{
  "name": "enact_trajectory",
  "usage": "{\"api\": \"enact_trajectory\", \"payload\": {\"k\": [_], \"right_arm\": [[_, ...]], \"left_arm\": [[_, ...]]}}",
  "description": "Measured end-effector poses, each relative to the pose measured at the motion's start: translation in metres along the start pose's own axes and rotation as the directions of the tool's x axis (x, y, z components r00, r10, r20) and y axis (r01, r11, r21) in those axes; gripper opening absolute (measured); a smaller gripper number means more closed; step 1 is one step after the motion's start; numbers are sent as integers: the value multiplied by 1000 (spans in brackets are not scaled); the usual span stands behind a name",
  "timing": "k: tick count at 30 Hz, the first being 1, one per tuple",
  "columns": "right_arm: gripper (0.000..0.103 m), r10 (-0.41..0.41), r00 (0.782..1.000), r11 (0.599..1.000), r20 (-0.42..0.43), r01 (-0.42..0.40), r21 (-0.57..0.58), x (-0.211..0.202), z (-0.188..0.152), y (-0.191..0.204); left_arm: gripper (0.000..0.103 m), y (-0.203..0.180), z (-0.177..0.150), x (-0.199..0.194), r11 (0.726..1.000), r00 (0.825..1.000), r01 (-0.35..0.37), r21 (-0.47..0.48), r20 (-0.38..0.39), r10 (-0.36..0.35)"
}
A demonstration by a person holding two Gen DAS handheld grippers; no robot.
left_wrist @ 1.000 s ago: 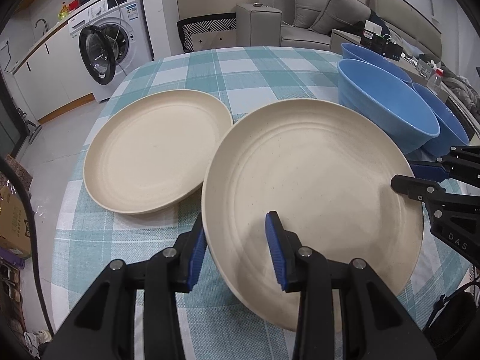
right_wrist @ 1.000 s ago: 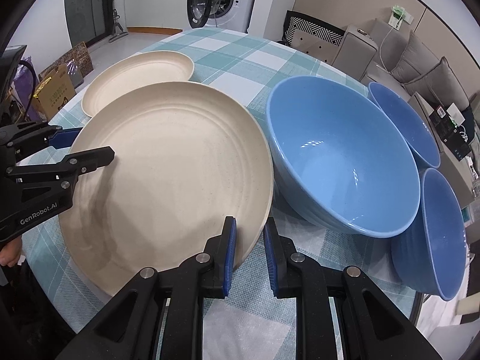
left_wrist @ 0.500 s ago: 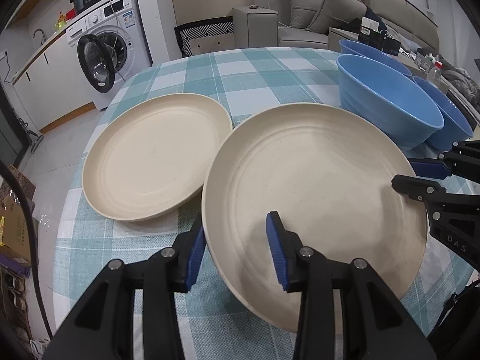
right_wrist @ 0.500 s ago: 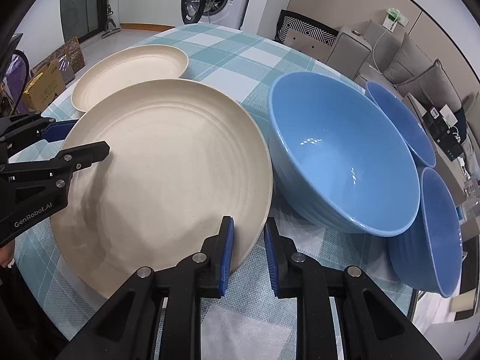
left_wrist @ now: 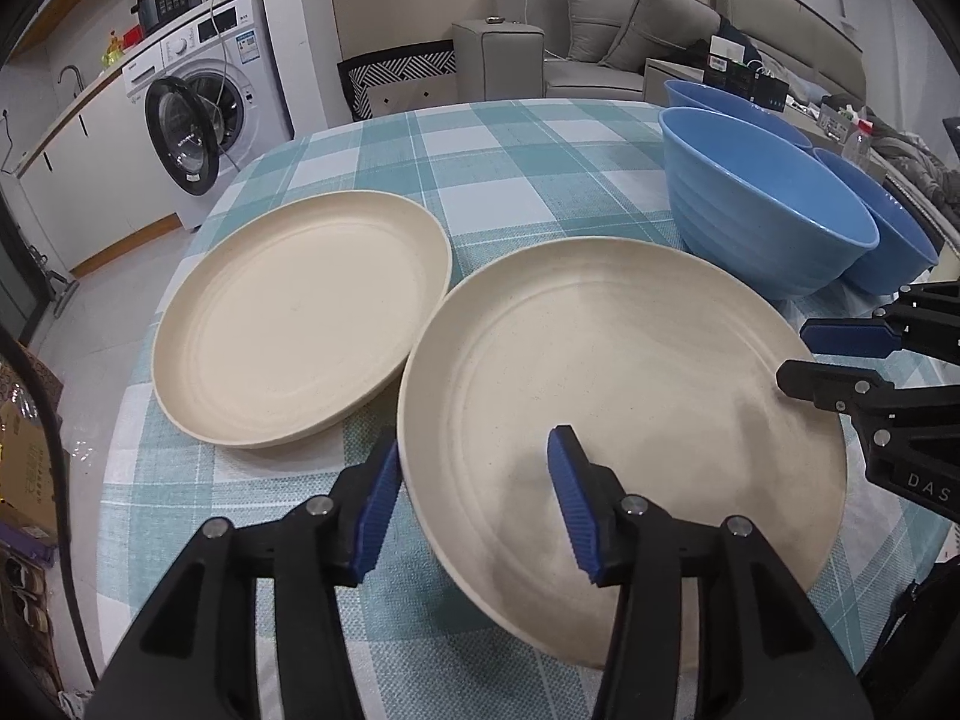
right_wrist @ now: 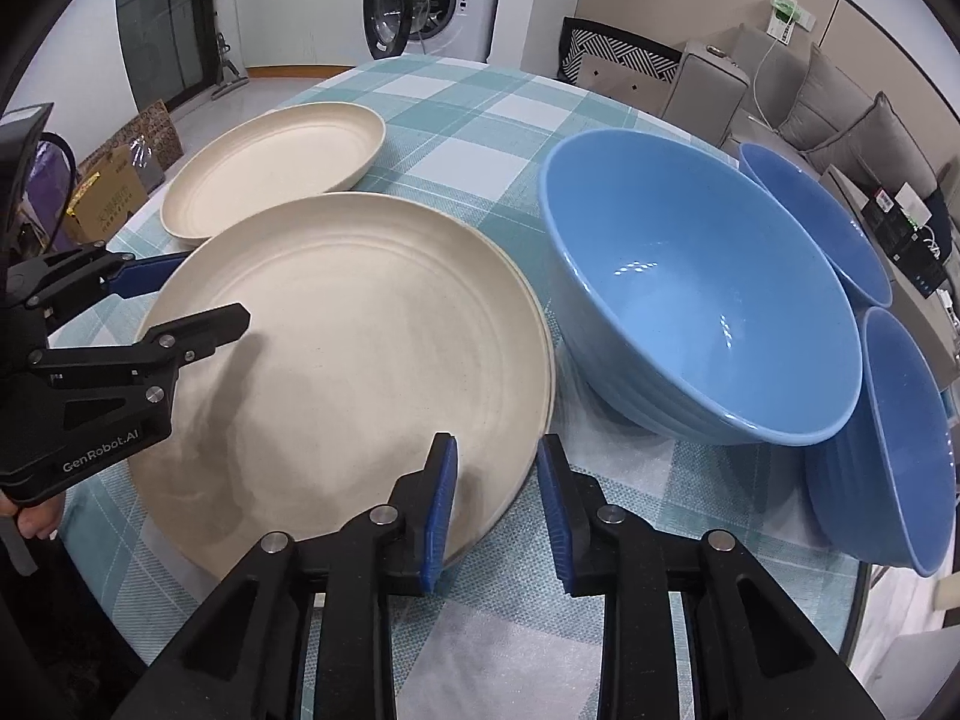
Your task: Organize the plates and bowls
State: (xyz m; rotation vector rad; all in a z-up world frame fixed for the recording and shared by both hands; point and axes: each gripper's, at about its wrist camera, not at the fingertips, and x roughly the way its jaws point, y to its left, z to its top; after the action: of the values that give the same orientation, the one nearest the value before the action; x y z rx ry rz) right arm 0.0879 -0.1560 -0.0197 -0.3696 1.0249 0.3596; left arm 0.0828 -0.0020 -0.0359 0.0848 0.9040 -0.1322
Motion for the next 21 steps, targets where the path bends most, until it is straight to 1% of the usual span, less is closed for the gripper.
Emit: {"api": "enact_trajectory", "payload": {"k": [3,6,8,12,15,17,18,20,21], "right_arm": [[29,6,1000,1000,3,-6,0,0,0,1],[33,19,1000,1000,8,-19,5,-2,-2,0],[42,27,1000,1000,14,-27,11,-4,-4,-2],[48,72,997,997,41,-73,32,-14,-7,-8],[60,99,993,993,64,-102,50,-21,-8,-12],[69,118,989,991,85,-123,60,-27,-8,-14],[71,127,988,989,92,-133,63,-29,-8,-15],[83,144,983,986,114,-152,69,-36,-8,-16],[85,147,981,985,128,-157,74,-39,-7,-17]], "left_arm": [[50,0,0,1,1000,1000,9,1,-1,-9],[54,-1,-1,1,1000,1000,15,6,1,-15],[55,-2,-1,-1,1000,1000,20,6,3,-20],[57,0,0,-6,1000,999,31,2,17,-31],[58,1,2,-12,999,999,35,-1,33,-35],[61,3,3,-17,999,998,37,-3,45,-37],[64,4,4,-19,999,998,40,-6,51,-39],[72,7,5,-25,999,997,45,-17,68,-43],[76,9,5,-27,999,996,44,-21,78,-43]]}}
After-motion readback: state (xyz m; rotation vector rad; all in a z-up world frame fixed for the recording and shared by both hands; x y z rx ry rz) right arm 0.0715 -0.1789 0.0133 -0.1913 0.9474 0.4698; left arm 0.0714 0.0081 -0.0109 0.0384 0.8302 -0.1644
